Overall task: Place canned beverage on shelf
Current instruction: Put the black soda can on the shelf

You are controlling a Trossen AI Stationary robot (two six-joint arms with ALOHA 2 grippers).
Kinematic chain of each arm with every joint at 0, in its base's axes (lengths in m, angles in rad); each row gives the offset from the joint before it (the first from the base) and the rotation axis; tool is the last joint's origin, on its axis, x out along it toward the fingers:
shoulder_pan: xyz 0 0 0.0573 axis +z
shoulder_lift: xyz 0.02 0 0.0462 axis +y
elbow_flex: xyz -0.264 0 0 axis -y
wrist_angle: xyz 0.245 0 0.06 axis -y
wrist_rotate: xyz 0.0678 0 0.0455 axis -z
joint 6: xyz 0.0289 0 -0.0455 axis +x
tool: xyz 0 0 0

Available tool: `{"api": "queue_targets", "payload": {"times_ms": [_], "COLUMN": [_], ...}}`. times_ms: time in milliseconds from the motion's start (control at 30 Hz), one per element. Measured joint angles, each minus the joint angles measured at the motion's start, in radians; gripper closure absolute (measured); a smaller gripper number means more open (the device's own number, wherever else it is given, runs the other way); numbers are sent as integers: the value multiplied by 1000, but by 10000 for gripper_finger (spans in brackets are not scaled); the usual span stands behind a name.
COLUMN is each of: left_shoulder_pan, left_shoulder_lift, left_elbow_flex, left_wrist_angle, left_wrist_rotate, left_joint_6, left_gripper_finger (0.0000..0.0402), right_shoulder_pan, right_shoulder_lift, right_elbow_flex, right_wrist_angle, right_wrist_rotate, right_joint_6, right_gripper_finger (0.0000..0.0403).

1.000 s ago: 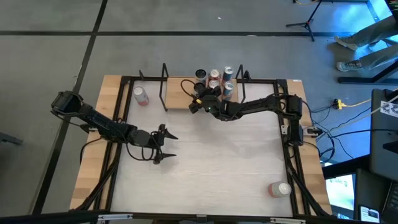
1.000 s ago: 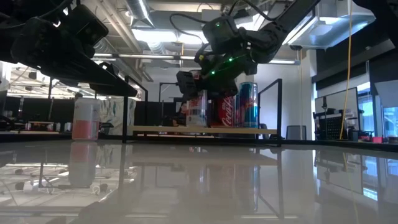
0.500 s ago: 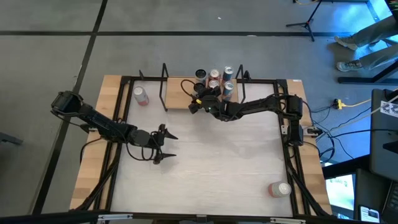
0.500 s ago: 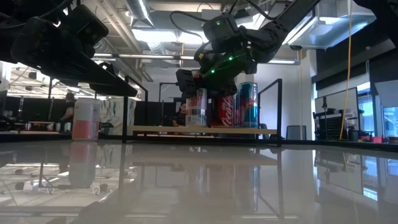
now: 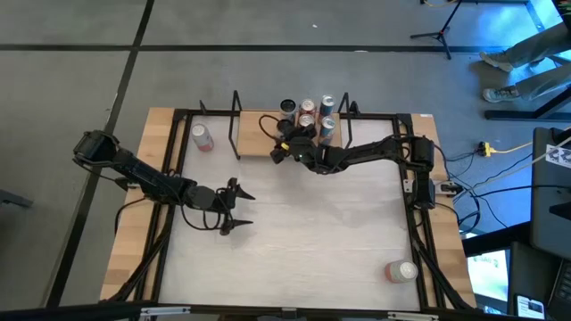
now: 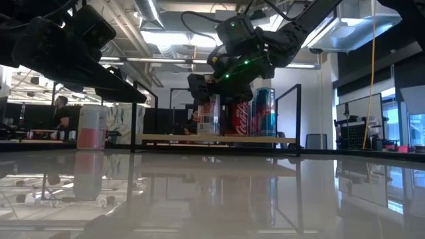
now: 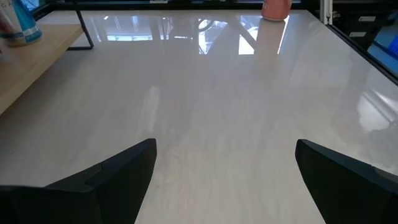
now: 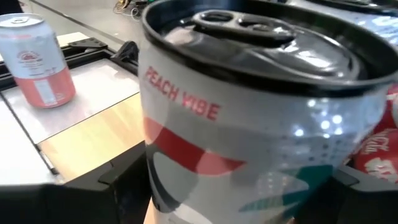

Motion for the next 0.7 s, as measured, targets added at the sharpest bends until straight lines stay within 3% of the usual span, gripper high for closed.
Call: {"api": "queue_targets", "payload": {"times_ms": [500,700], "left_shoulder_pan": [0,0], "left_shoulder_lift": [0,0], "left_elbow_flex": [0,0], "left_wrist_angle": [0,2], "left_wrist_rotate": [14,52], "left_joint_6": [-8,-5], "left_gripper_finger": [27,27], "right_shoulder_pan": [0,0], "right_shoulder_lift": [0,-1], "right_elbow_flex": [0,0], "right_wrist_angle": [2,-1], "right_wrist_rotate": [19,18], "right_joint_6": [-6,-6], "right_gripper_finger": [100,44]}}
